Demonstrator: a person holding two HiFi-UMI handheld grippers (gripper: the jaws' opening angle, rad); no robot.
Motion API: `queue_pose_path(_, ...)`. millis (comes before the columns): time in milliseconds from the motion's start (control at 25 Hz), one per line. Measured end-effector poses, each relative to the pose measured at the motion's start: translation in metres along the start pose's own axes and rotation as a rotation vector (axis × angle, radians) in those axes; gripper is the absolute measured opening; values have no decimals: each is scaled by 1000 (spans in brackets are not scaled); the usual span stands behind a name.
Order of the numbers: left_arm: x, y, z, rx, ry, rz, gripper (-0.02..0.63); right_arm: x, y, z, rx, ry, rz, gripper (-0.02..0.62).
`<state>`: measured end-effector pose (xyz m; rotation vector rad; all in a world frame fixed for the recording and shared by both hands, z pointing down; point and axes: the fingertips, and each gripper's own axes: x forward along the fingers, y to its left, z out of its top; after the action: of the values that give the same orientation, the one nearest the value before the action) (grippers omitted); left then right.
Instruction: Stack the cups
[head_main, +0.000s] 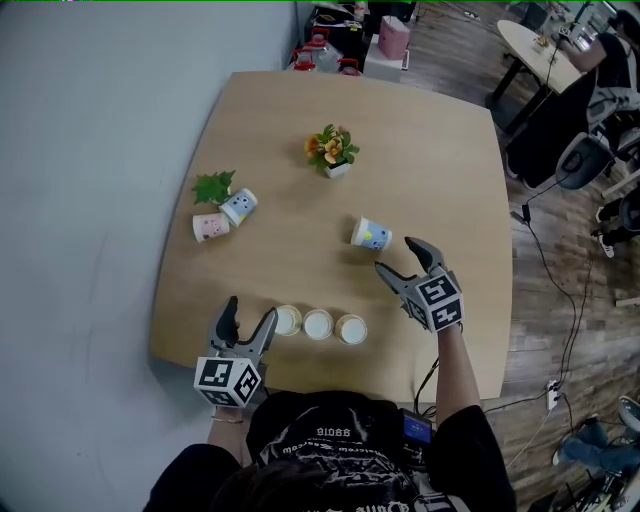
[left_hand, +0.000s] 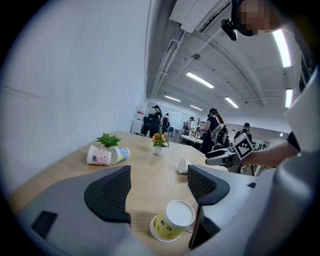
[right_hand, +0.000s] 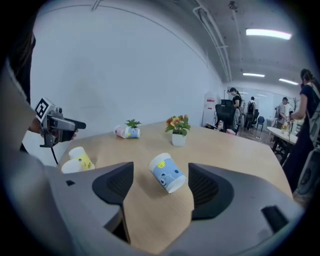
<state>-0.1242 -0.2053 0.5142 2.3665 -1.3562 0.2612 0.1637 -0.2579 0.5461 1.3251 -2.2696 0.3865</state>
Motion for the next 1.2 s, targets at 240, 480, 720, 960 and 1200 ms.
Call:
queue_pose_path(240, 14, 3, -4, 6, 51, 19, 365, 43, -25, -29, -62, 141, 79, 357)
queue_pose_path(480, 22, 9, -8, 20, 97, 44, 365, 72, -37, -52, -87, 208, 147, 357)
queue_pose_path(720, 29, 6, -2, 28, 101, 58, 365, 87, -31, -64, -93, 240, 216, 357)
queue_pose_path(960, 30, 2, -2, 37, 104, 68, 365, 92, -23, -68, -93, 236, 256, 285)
queue_pose_path(1200, 24, -4, 6, 28, 82, 86, 365, 81, -13, -37, -67, 135, 262, 282)
